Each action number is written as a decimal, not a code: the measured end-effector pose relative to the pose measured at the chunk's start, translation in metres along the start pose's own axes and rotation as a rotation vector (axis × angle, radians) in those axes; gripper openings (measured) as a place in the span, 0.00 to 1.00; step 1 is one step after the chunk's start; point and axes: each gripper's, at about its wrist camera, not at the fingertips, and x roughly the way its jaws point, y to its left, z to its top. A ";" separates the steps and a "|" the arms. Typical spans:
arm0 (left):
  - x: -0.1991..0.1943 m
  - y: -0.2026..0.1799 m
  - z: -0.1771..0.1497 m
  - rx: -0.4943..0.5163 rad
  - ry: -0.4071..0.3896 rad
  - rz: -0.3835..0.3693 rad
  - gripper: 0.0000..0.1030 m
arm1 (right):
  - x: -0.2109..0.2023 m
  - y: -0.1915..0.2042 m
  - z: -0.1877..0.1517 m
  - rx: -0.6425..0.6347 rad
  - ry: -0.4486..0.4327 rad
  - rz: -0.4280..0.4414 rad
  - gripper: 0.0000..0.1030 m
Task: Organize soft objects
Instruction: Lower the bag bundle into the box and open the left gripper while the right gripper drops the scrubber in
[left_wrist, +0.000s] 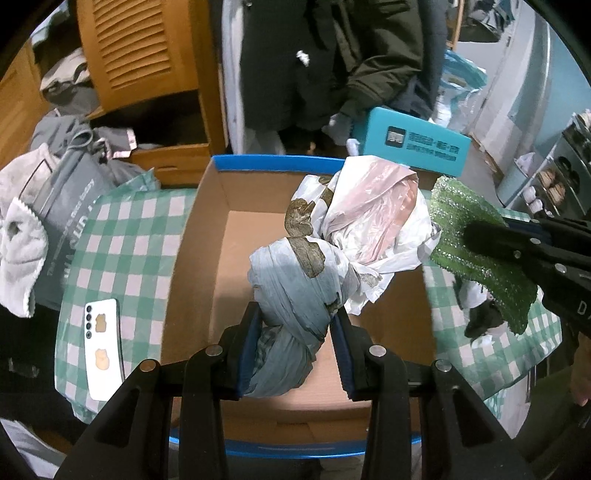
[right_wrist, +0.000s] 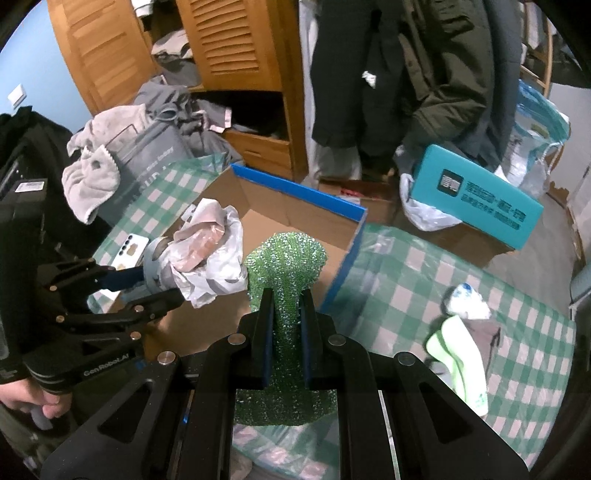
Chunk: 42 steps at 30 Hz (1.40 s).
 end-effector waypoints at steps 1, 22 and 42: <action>0.001 0.003 0.000 -0.005 0.003 0.002 0.37 | 0.002 0.002 0.001 -0.003 0.003 0.001 0.10; 0.026 0.026 -0.005 -0.050 0.069 0.055 0.38 | 0.058 0.026 0.004 -0.019 0.116 0.039 0.11; 0.021 0.018 -0.004 -0.023 0.056 0.071 0.60 | 0.048 0.008 0.000 0.021 0.094 0.016 0.49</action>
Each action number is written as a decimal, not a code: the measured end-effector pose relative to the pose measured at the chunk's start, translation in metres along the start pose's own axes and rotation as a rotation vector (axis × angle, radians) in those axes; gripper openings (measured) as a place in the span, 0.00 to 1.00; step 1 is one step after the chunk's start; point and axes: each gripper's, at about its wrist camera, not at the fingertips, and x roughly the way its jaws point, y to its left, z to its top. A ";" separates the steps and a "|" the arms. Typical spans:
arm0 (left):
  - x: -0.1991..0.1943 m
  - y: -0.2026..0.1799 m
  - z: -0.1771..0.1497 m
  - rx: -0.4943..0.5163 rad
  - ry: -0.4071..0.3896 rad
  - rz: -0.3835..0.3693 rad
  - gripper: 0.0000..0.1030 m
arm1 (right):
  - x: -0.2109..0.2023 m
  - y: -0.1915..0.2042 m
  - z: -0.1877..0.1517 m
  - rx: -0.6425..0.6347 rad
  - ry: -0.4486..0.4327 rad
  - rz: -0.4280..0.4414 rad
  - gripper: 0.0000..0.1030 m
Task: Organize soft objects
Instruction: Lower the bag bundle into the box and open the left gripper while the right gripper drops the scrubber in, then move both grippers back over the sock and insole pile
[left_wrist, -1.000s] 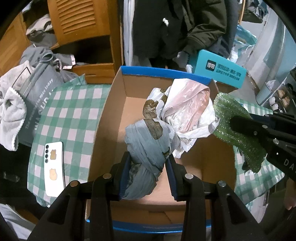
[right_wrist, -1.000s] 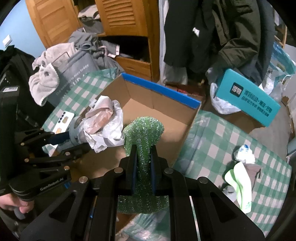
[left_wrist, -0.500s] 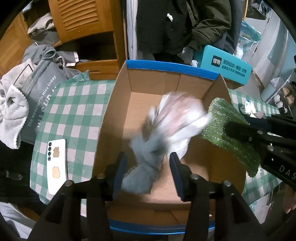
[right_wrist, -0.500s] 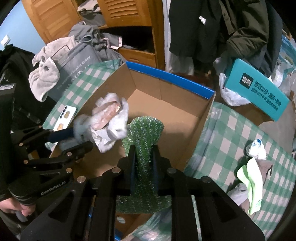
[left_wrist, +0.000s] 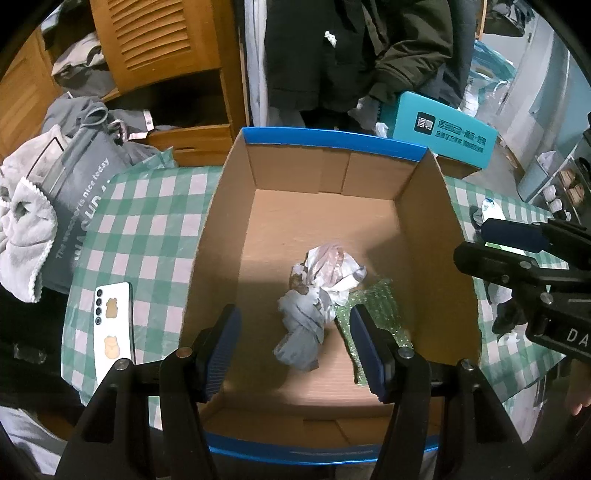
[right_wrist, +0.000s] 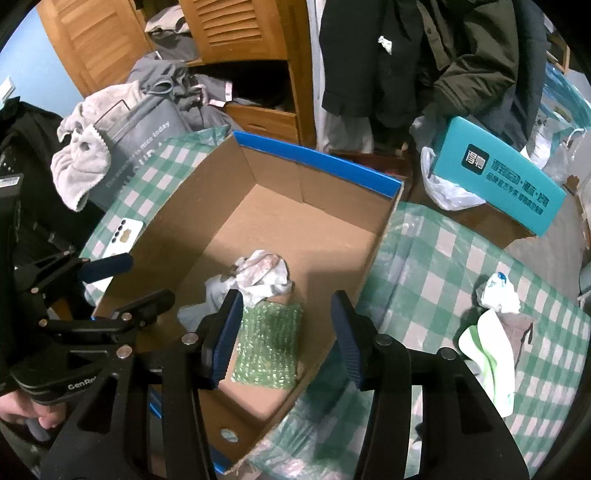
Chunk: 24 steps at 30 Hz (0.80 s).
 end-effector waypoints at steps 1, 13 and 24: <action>0.000 -0.001 0.000 0.002 0.000 -0.002 0.60 | -0.001 -0.001 -0.001 0.002 -0.002 -0.003 0.49; -0.002 -0.029 0.000 0.069 -0.010 -0.026 0.61 | -0.013 -0.023 -0.016 0.020 -0.013 -0.033 0.53; 0.000 -0.060 0.003 0.134 -0.007 -0.030 0.61 | -0.026 -0.052 -0.033 0.056 -0.028 -0.065 0.54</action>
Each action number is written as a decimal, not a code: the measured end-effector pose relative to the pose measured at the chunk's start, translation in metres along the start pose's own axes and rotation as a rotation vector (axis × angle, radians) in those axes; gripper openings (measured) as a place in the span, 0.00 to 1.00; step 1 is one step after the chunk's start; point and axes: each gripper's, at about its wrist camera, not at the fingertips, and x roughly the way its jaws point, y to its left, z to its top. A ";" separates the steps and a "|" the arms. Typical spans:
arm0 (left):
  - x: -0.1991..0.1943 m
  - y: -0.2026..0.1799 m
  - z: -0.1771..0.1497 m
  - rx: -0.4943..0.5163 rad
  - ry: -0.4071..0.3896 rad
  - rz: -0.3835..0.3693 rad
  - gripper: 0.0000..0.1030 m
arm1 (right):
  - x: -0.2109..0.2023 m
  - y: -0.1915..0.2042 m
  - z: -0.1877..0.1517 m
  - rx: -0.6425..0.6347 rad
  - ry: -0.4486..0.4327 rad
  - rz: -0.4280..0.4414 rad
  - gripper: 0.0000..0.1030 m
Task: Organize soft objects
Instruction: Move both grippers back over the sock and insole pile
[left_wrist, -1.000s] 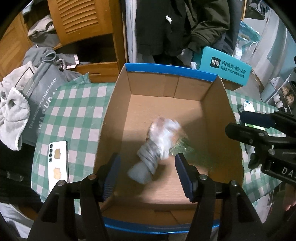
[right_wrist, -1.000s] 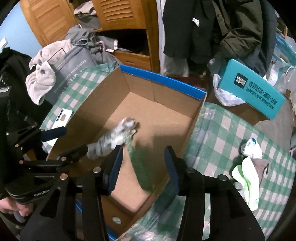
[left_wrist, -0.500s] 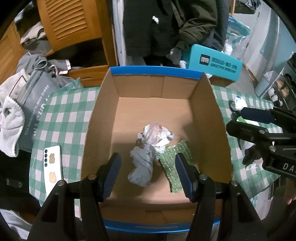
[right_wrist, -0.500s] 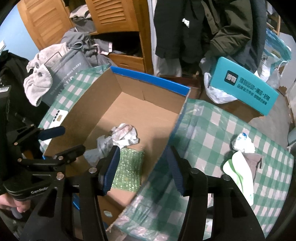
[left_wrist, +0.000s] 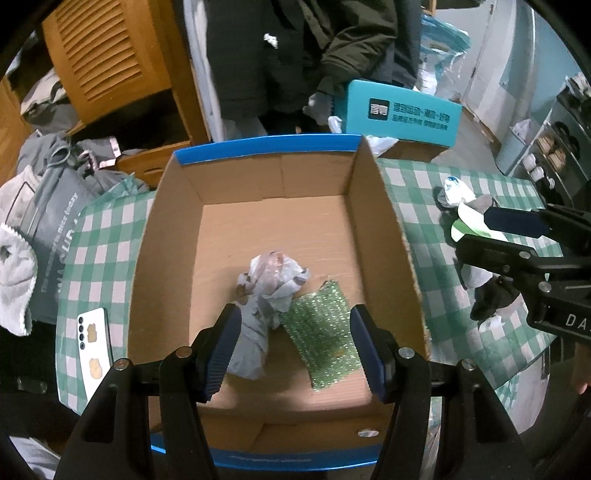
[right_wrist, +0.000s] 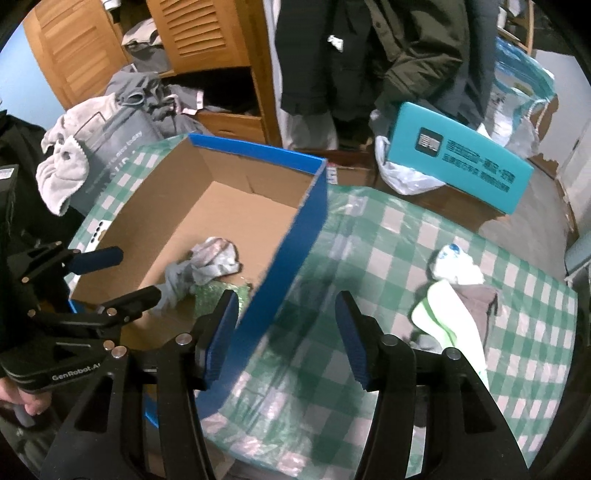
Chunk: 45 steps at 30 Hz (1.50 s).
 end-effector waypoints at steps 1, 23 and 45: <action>0.000 -0.004 0.001 0.007 0.000 -0.002 0.61 | -0.001 -0.004 -0.002 0.006 -0.001 -0.003 0.54; 0.012 -0.085 0.019 0.154 0.021 -0.008 0.62 | -0.021 -0.093 -0.048 0.128 -0.009 -0.085 0.57; 0.061 -0.158 0.049 0.208 0.124 -0.127 0.64 | -0.007 -0.183 -0.058 0.102 0.124 -0.134 0.57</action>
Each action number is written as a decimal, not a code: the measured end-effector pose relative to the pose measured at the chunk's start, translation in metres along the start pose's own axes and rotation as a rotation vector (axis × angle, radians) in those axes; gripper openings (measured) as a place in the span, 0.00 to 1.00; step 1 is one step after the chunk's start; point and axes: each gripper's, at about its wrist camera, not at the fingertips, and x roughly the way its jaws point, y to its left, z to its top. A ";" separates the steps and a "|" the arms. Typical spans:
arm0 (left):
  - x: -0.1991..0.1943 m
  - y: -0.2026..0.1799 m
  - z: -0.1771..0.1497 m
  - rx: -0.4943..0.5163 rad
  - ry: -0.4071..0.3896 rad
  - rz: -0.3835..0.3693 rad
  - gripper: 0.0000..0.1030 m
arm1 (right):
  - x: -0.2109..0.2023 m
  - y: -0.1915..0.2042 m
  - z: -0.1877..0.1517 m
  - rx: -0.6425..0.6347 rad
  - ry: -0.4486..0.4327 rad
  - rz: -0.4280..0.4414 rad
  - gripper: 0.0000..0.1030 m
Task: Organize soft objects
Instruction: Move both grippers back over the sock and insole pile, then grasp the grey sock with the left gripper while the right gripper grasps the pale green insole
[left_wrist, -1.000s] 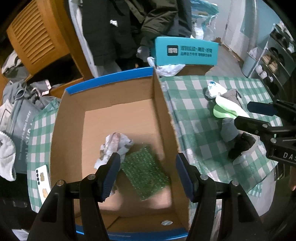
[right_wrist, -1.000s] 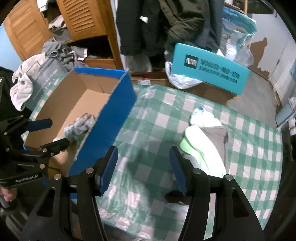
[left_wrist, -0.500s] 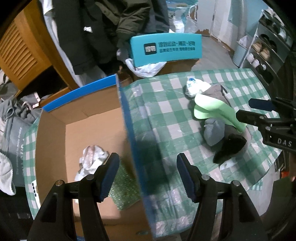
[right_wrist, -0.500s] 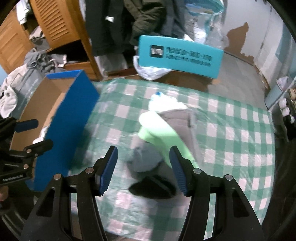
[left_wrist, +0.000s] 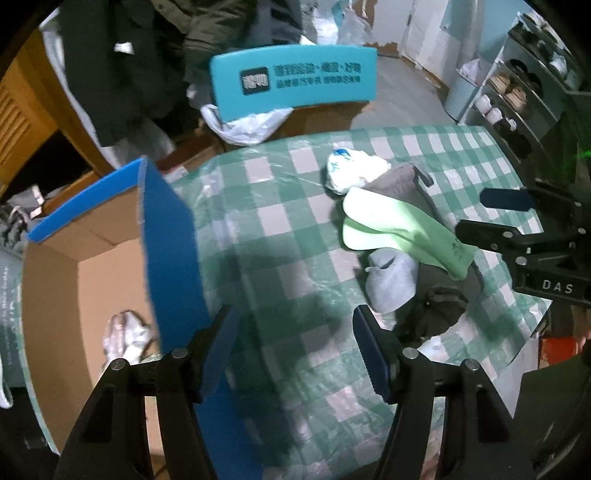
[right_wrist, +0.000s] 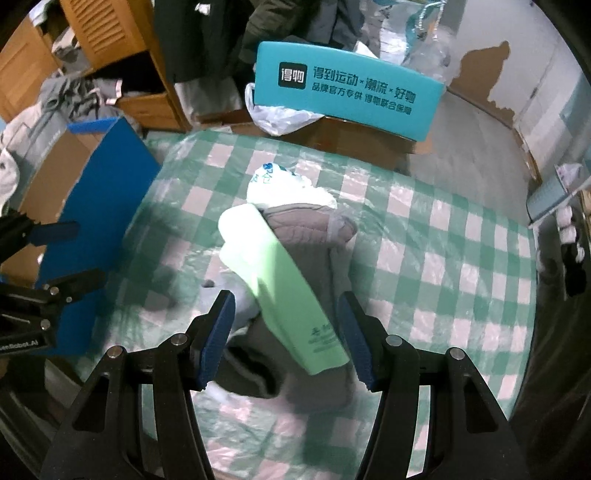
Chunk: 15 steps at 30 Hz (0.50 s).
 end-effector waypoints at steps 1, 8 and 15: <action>0.004 -0.003 0.002 0.004 0.007 -0.006 0.64 | 0.004 -0.002 0.001 -0.008 0.008 0.002 0.57; 0.028 -0.019 0.011 0.030 0.045 -0.020 0.64 | 0.031 -0.005 0.002 0.002 0.019 0.023 0.57; 0.045 -0.020 0.015 0.033 0.073 -0.039 0.64 | 0.053 -0.008 -0.002 -0.019 0.033 0.025 0.57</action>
